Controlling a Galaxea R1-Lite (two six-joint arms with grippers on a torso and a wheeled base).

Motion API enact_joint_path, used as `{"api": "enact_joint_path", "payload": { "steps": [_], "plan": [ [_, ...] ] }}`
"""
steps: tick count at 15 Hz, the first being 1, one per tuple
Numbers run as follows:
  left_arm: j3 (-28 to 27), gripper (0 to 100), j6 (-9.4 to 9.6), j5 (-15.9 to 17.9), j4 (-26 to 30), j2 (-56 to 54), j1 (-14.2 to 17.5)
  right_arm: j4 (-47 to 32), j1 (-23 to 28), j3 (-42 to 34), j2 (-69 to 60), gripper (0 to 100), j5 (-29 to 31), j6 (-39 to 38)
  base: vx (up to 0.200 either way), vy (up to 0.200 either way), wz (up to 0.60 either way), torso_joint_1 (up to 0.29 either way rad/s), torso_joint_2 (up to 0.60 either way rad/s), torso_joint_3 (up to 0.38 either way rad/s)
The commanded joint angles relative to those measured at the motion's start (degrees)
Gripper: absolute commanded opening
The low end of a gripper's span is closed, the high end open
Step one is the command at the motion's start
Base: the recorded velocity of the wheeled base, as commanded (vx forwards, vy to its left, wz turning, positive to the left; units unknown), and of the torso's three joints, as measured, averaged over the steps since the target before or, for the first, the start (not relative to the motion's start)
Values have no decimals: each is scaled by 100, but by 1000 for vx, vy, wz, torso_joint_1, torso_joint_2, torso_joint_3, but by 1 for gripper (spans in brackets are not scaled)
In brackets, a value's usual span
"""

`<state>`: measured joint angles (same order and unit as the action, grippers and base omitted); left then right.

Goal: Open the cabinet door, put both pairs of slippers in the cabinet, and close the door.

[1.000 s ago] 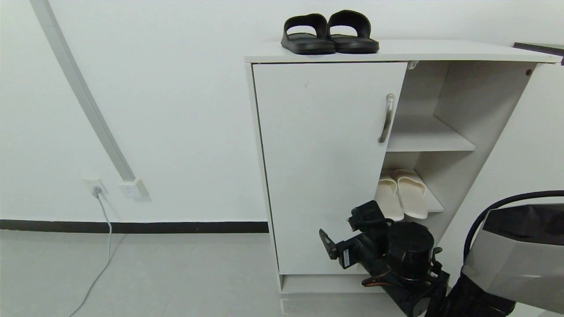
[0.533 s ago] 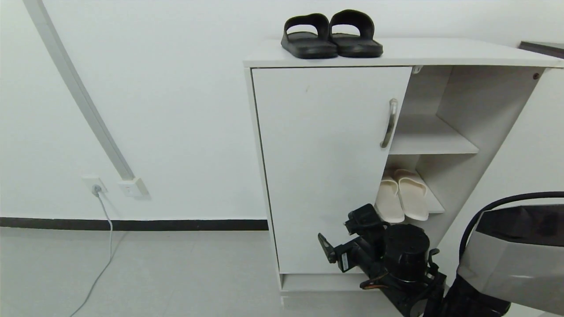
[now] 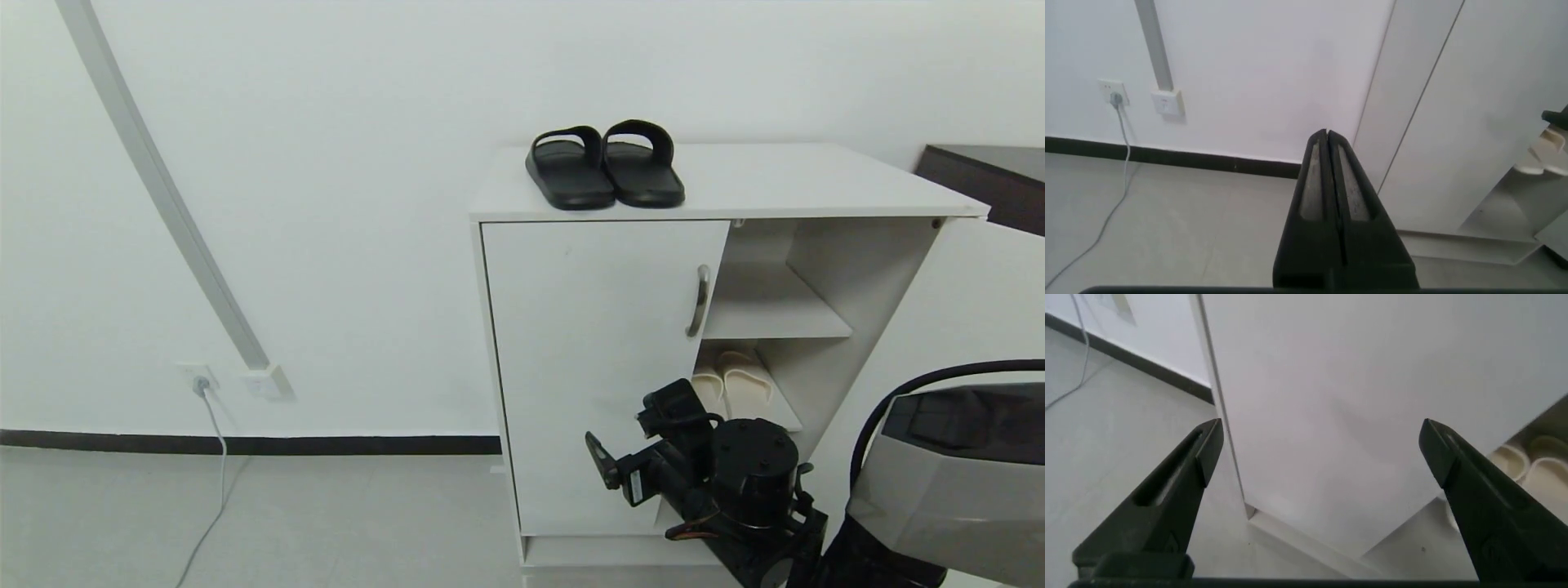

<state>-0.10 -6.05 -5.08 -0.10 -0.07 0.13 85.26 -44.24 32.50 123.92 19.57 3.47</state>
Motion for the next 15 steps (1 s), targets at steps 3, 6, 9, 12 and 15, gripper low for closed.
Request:
{"api": "enact_joint_path", "payload": {
  "steps": [3, 6, 9, 12, 15],
  "plan": [
    [1, 0, -2, -1, 1, 7, 4, -1, 3, 2, 36, 100, 3, 4, 0, 0, 0, 152, -471, -321],
    [1, 0, -2, -1, 1, 7, 4, -1, 3, -7, 36, 100, 3, 4, 0, 0, 0, 163, -484, -313],
    [1, 0, -2, -1, 1, 7, 4, 8, 3, -7, 36, 100, 3, 4, 0, 0, 0, 181, -497, -310],
    [1, 0, -2, -1, 1, 7, 4, -1, -6, -7, 36, 100, 3, 4, 0, 0, 0, 206, -520, -315],
    [1, 0, -2, -10, 1, 7, 4, -1, -15, -7, 36, 100, 3, 13, 0, 0, 0, 224, -538, -312]
  ]
}}
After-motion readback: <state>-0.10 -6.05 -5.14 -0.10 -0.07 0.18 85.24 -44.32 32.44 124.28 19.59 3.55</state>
